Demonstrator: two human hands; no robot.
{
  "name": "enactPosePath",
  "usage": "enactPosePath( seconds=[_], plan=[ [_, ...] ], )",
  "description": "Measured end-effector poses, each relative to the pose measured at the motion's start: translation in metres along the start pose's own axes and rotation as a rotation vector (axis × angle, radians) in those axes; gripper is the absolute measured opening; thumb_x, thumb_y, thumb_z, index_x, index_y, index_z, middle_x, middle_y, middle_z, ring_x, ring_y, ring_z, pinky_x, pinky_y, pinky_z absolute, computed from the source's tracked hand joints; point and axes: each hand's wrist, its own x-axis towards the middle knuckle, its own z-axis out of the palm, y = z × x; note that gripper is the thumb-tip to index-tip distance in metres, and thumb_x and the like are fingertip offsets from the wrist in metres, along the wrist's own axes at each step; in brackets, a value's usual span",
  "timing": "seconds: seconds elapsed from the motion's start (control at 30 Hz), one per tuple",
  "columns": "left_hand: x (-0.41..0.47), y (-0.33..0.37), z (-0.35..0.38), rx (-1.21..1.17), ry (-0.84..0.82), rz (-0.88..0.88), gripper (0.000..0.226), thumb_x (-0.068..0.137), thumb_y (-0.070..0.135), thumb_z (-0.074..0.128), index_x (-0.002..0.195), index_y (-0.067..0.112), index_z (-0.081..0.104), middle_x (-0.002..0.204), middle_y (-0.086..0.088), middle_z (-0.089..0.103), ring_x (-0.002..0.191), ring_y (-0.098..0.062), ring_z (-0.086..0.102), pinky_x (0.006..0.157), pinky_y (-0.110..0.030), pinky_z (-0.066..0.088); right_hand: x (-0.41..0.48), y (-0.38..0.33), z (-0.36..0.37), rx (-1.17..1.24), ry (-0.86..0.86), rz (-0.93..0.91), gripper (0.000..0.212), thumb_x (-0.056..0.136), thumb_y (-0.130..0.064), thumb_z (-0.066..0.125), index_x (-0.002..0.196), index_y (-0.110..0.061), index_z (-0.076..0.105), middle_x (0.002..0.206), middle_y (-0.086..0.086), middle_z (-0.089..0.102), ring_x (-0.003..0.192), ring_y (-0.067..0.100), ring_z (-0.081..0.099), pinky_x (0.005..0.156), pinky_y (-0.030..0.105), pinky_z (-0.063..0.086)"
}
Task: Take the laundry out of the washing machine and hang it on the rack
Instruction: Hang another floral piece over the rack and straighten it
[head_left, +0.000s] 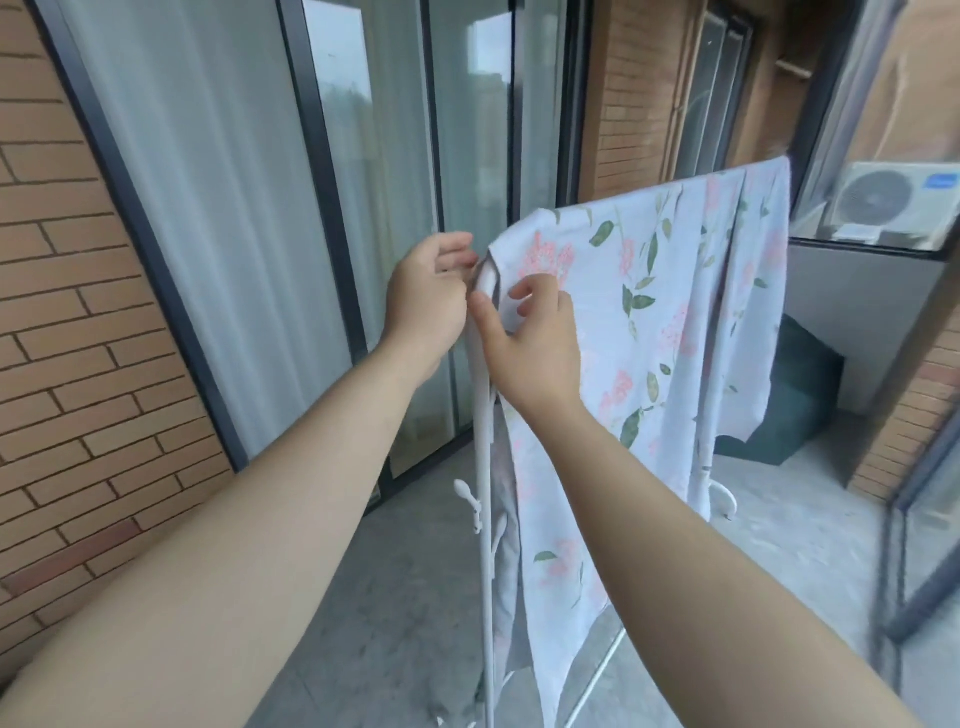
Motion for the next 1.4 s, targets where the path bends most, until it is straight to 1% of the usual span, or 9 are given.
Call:
enactPosePath(
  seconds=[0.07, 0.17, 0.47, 0.73, 0.87, 1.0, 1.13, 1.3, 1.4],
  plan=[
    [-0.001, -0.006, 0.004, -0.065, -0.056, -0.121, 0.038, 0.087, 0.001, 0.054, 0.119, 0.017, 0.066, 0.113, -0.001, 0.072, 0.102, -0.016, 0.07, 0.095, -0.039, 0.055, 0.003, -0.002, -0.001, 0.07, -0.037, 0.089, 0.036, 0.091, -0.059, 0.055, 0.105, -0.027, 0.048, 0.105, -0.005, 0.054, 0.095, 0.015, 0.057, 0.084, 0.041, 0.051],
    [-0.008, -0.021, 0.007, -0.178, -0.194, -0.254, 0.032, 0.08, 0.015, 0.054, 0.103, 0.021, 0.076, 0.104, -0.004, 0.076, 0.099, -0.023, 0.072, 0.089, -0.04, 0.056, 0.012, -0.004, -0.003, 0.147, -0.055, 0.149, 0.03, 0.096, -0.053, 0.05, 0.097, -0.024, 0.054, 0.098, 0.009, 0.064, 0.088, 0.023, 0.063, 0.083, 0.046, 0.053],
    [-0.002, -0.077, 0.01, -0.058, -0.466, -0.648, 0.023, 0.098, 0.021, 0.048, 0.081, 0.012, 0.059, 0.061, -0.006, 0.049, 0.055, -0.021, 0.047, 0.05, -0.03, 0.042, 0.009, 0.019, -0.004, -0.118, -0.017, -0.178, 0.026, 0.095, -0.029, 0.058, 0.118, -0.017, 0.054, 0.11, 0.001, 0.054, 0.093, 0.019, 0.056, 0.072, 0.036, 0.049],
    [0.004, -0.102, 0.024, 0.065, -0.442, -0.563, 0.031, 0.1, 0.021, 0.042, 0.074, 0.011, 0.054, 0.048, -0.002, 0.049, 0.045, -0.021, 0.05, 0.041, -0.026, 0.043, 0.009, 0.039, 0.003, -0.08, -0.025, 0.008, 0.042, 0.084, -0.032, 0.065, 0.121, -0.024, 0.045, 0.112, -0.002, 0.046, 0.101, 0.02, 0.051, 0.084, 0.042, 0.05],
    [0.019, -0.118, 0.019, 0.074, -0.406, -0.498, 0.026, 0.095, 0.014, 0.05, 0.07, 0.01, 0.057, 0.054, -0.003, 0.057, 0.048, -0.022, 0.054, 0.042, -0.025, 0.044, 0.007, 0.043, 0.003, -0.2, 0.04, -0.053, 0.022, 0.09, -0.026, 0.055, 0.111, -0.024, 0.059, 0.106, -0.003, 0.056, 0.096, 0.021, 0.058, 0.08, 0.043, 0.052],
    [0.043, -0.147, 0.002, -0.066, -0.298, -0.493, 0.019, 0.096, 0.021, 0.062, 0.106, 0.006, 0.066, 0.101, -0.012, 0.069, 0.085, -0.024, 0.072, 0.062, -0.028, 0.059, 0.007, 0.049, 0.007, -0.199, 0.163, 0.081, 0.018, 0.099, -0.026, 0.041, 0.107, -0.027, 0.057, 0.089, -0.007, 0.064, 0.08, 0.02, 0.061, 0.07, 0.04, 0.051],
    [0.051, -0.164, -0.018, -0.086, -0.277, -0.329, 0.011, 0.098, 0.019, 0.057, 0.095, 0.008, 0.062, 0.095, -0.008, 0.066, 0.089, -0.028, 0.071, 0.075, -0.037, 0.061, -0.002, 0.05, 0.016, -0.187, 0.367, 0.185, 0.014, 0.104, -0.032, 0.035, 0.108, -0.031, 0.048, 0.062, -0.007, 0.056, 0.056, 0.01, 0.052, 0.052, 0.032, 0.035],
    [0.058, -0.16, -0.048, 0.077, -0.467, -0.138, 0.012, 0.096, 0.036, 0.055, 0.09, 0.028, 0.06, 0.09, 0.001, 0.069, 0.083, -0.02, 0.07, 0.079, -0.044, 0.059, -0.013, 0.03, 0.03, -0.188, 0.536, 0.23, 0.016, 0.106, -0.032, 0.034, 0.092, -0.035, 0.041, 0.065, -0.009, 0.056, 0.058, 0.01, 0.049, 0.052, 0.027, 0.036],
    [0.055, -0.137, -0.053, 0.16, -0.622, -0.015, 0.03, 0.084, 0.061, 0.057, 0.096, 0.034, 0.062, 0.087, 0.018, 0.07, 0.079, -0.002, 0.067, 0.066, -0.027, 0.053, -0.015, 0.015, 0.032, -0.157, 0.504, 0.245, 0.024, 0.103, -0.045, 0.037, 0.081, -0.035, 0.04, 0.063, -0.024, 0.051, 0.056, -0.001, 0.043, 0.053, 0.013, 0.036]
  ],
)
